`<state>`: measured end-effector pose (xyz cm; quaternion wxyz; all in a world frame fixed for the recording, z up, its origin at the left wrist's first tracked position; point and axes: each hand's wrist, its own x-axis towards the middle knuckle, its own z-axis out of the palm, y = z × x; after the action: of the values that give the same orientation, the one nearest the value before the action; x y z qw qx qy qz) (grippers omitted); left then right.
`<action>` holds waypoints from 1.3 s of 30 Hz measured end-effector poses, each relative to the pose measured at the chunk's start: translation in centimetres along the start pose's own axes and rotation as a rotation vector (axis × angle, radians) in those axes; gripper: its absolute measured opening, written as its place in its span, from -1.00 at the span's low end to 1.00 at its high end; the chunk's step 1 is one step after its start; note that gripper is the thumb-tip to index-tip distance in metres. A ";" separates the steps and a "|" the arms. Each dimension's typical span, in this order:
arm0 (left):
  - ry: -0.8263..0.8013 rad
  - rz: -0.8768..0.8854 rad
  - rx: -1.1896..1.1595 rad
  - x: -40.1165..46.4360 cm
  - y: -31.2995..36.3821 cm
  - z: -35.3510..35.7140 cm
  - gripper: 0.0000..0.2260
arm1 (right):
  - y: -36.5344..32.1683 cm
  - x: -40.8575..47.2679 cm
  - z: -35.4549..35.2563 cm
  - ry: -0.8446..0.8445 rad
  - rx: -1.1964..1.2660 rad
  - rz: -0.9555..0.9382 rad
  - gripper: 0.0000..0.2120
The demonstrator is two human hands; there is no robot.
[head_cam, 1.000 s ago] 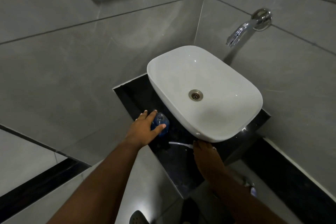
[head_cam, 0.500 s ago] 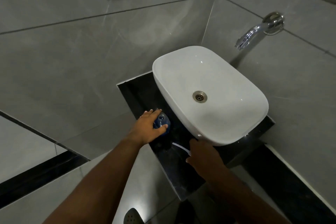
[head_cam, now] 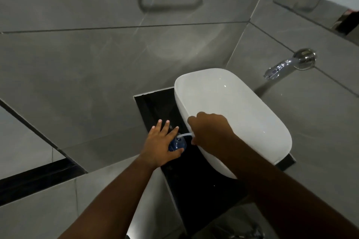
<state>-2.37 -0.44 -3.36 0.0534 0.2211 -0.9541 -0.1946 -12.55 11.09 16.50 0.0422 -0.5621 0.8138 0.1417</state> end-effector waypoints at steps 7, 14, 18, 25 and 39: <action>-0.045 0.016 0.007 0.6 -0.6 -0.1 -0.20 | -2.6 3.9 0.7 -0.270 -0.130 -0.141 -0.47; -0.131 -0.006 0.064 1.5 -0.7 -1.0 -0.11 | -1.1 5.7 4.7 -0.054 0.486 -0.111 -0.46; -0.139 0.036 0.109 1.9 -0.9 -1.5 -0.09 | 0.3 4.4 6.6 0.043 0.805 0.050 -0.20; -0.079 0.116 0.070 2.0 -1.0 -1.3 -0.07 | 0.9 3.2 8.8 0.148 0.843 -0.033 -0.43; -0.071 0.158 0.016 1.9 -1.7 -1.1 -0.08 | 0.0 4.4 10.7 0.109 0.939 0.022 -0.17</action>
<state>-3.23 -3.04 -3.02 0.0329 0.1386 -0.9714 -0.1898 -15.13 10.04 5.28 0.2472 -0.4801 0.7968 -0.2709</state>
